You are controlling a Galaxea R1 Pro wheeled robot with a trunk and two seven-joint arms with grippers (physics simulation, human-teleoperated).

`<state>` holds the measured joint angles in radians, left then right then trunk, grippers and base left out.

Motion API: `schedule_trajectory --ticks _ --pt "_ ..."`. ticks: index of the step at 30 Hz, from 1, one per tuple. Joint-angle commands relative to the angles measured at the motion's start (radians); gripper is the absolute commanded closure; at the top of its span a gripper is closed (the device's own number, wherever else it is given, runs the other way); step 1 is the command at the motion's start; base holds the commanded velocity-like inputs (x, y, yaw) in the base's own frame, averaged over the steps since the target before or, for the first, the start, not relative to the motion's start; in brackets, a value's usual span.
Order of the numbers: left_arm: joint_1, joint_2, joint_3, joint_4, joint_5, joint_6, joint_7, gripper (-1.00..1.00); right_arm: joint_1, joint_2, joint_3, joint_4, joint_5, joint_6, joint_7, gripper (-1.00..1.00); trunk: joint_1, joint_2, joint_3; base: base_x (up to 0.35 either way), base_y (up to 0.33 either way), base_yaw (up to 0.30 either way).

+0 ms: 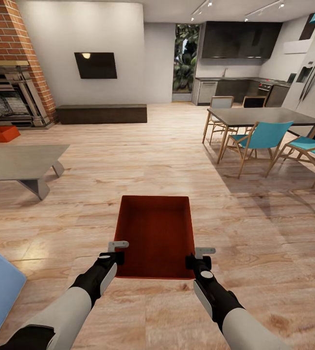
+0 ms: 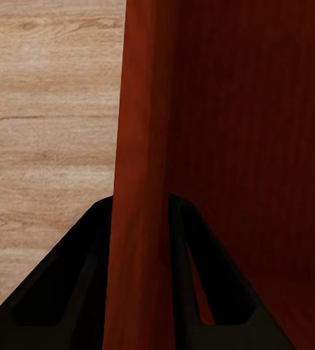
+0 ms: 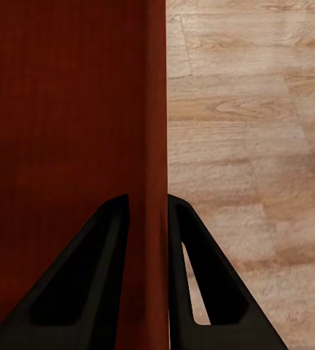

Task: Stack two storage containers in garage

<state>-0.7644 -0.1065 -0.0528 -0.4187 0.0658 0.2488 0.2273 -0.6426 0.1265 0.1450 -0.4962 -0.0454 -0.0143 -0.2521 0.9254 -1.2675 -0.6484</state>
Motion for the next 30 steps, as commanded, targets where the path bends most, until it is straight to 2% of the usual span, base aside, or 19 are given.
schedule_trajectory --ticks 1,5,30 --pt "0.0 0.007 -0.009 0.001 0.011 0.007 0.009 1.0 -0.002 -0.002 -0.042 -0.004 0.014 -0.002 -0.007 1.0 0.0 -0.001 -0.001 0.0 0.0 0.0" --pt "0.0 0.008 -0.009 0.002 0.011 0.007 0.009 1.0 -0.002 -0.002 -0.042 -0.004 0.014 -0.002 -0.007 1.0 0.0 -0.001 -0.001 0.0 0.0 0.0" --pt "0.0 0.008 -0.009 0.003 0.011 0.007 0.009 1.0 -0.002 -0.002 -0.042 -0.004 0.013 -0.003 -0.007 1.0 -0.096 0.174 0.078 0.0 0.0 0.0"
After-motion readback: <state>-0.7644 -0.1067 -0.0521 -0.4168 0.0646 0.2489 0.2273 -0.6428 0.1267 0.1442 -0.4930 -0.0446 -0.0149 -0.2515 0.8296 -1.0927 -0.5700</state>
